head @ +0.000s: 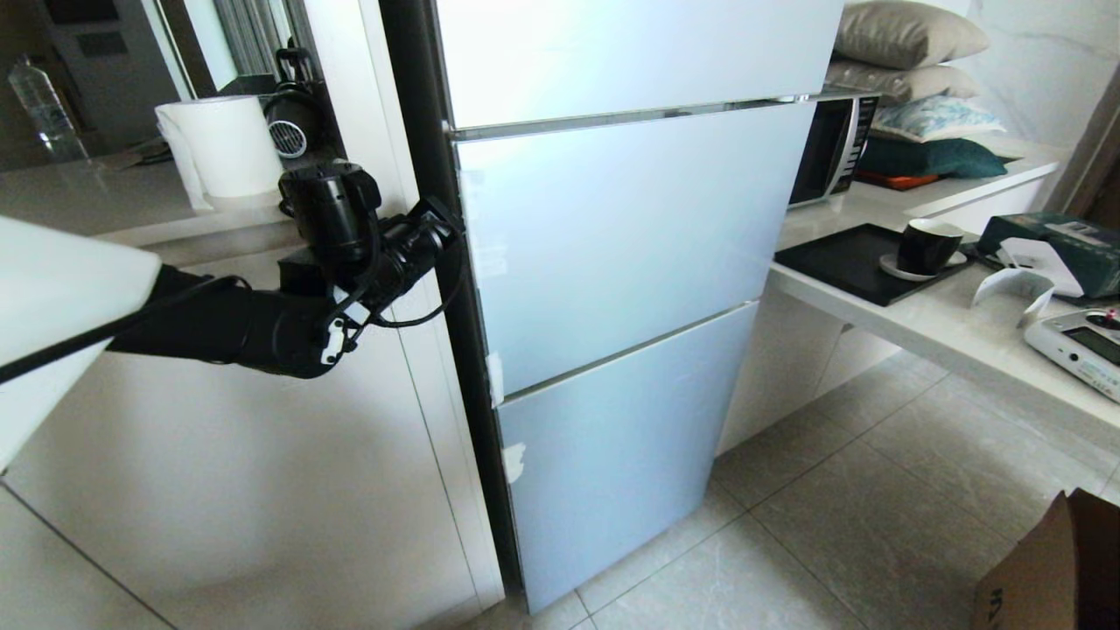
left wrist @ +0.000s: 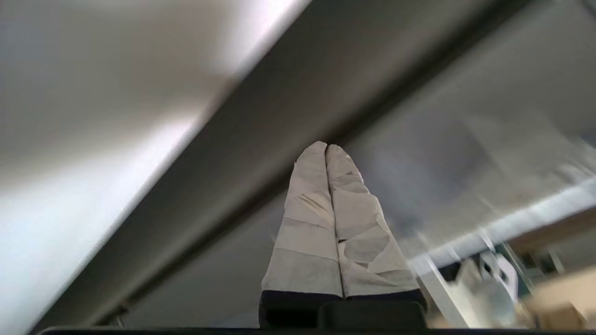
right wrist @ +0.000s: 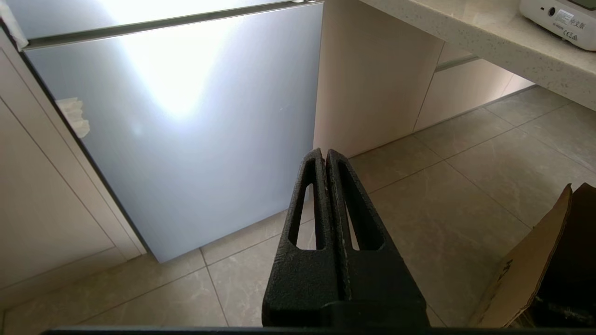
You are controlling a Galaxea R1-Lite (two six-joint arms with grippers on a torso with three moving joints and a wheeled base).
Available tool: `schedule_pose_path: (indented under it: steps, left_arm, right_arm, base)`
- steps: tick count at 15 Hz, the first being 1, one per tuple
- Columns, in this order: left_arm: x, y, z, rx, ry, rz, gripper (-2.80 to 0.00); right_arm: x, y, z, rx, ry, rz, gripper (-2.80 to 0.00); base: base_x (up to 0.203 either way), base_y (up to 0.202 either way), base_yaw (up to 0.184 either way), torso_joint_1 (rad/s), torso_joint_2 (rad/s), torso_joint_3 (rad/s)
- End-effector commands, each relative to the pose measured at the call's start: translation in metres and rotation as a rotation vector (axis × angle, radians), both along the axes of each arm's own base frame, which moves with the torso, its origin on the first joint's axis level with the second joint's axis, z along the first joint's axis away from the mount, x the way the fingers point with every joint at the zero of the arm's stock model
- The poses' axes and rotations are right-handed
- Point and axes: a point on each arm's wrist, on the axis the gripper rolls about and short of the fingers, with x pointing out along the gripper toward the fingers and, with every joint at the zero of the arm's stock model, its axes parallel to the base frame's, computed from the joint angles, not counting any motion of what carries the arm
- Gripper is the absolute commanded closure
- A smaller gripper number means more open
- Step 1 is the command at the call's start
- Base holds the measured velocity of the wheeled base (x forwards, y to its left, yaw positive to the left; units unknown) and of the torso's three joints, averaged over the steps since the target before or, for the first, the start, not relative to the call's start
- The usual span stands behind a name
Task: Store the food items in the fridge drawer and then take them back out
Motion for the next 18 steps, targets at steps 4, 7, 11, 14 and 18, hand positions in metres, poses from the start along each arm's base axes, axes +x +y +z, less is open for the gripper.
schedule_pose_path:
  steps: [4,7,11,14,18]
  left_arm:
    - [0.003,-0.02,-0.006,-0.007,0.002,-0.032,0.0]
    - [-0.007,-0.034,-0.006,-0.005,0.008,-0.069,0.0]
    - [-0.022,-0.043,-0.005,-0.022,0.029,-0.104,0.0]
    - [-0.031,-0.04,-0.006,-0.019,0.038,-0.105,0.0]
    - [-0.047,-0.036,-0.009,-0.02,0.033,-0.111,0.0]
  right_arm:
    - [0.0,0.0,0.0,-0.001,-0.001,0.0,0.0]
    - [0.0,0.0,0.0,0.0,-0.001,0.0,0.0]
    - [0.0,0.0,0.0,-0.001,0.0,0.0,0.0]
    - [0.0,0.0,0.0,0.001,-0.001,0.0,0.0]
    - [0.0,0.0,0.0,0.001,-0.001,0.0,0.0]
  base:
    - [0.0,0.0,0.0,0.0,0.0,0.0]
    - [0.0,0.0,0.0,0.0,0.0,0.0]
    - [0.0,0.0,0.0,0.0,0.0,0.0]
    - [0.0,0.0,0.0,0.0,0.0,0.0]
    - [0.0,0.0,0.0,0.0,0.0,0.0]
